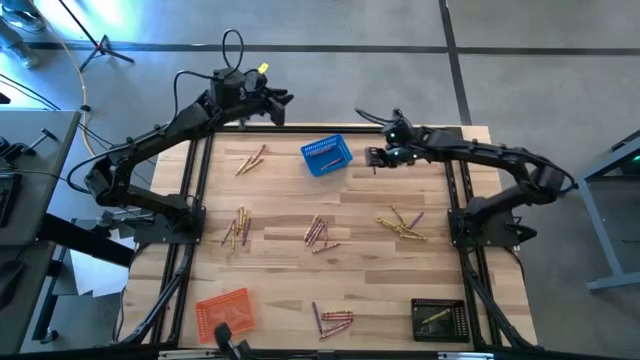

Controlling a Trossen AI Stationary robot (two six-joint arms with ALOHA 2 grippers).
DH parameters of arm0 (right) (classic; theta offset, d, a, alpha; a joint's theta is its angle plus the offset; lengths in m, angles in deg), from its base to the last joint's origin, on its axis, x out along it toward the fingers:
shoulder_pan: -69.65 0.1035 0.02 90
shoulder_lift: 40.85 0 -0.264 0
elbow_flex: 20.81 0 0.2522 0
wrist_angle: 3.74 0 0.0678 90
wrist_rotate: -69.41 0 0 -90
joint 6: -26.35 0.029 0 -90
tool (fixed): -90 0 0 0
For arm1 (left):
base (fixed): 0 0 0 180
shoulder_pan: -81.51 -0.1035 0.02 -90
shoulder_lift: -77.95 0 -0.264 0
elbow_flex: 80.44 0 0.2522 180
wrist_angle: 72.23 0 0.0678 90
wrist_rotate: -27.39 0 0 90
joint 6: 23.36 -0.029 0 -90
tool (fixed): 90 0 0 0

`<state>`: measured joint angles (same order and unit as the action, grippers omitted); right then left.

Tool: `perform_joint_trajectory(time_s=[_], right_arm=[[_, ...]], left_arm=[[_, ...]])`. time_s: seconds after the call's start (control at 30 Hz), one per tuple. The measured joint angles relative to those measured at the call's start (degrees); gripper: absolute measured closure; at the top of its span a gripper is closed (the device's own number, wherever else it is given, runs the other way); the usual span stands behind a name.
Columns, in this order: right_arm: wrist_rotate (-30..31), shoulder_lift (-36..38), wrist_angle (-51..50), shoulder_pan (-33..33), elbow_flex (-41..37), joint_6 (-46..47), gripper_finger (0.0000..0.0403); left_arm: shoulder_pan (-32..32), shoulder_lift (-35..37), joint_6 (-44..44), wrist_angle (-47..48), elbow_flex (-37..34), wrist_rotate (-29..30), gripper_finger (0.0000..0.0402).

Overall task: Sort crayons
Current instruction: Put the purple crayon into the orange bin

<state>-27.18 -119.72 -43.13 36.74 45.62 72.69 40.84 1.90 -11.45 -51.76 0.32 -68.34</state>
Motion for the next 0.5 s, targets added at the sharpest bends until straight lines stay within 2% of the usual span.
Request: perform_joint_trajectory(time_s=[0.23,0.5], right_arm=[[0.4,4.1,4.8,0.0,0.1,-5.7,0.039],[-0.6,8.3,9.0,1.5,0.1,-8.2,0.0389]], left_arm=[[5.1,-0.1,8.7,-3.9,0.0,-0.8,0.028],[13.1,-0.1,12.7,-11.4,0.0,-0.6,0.028]])
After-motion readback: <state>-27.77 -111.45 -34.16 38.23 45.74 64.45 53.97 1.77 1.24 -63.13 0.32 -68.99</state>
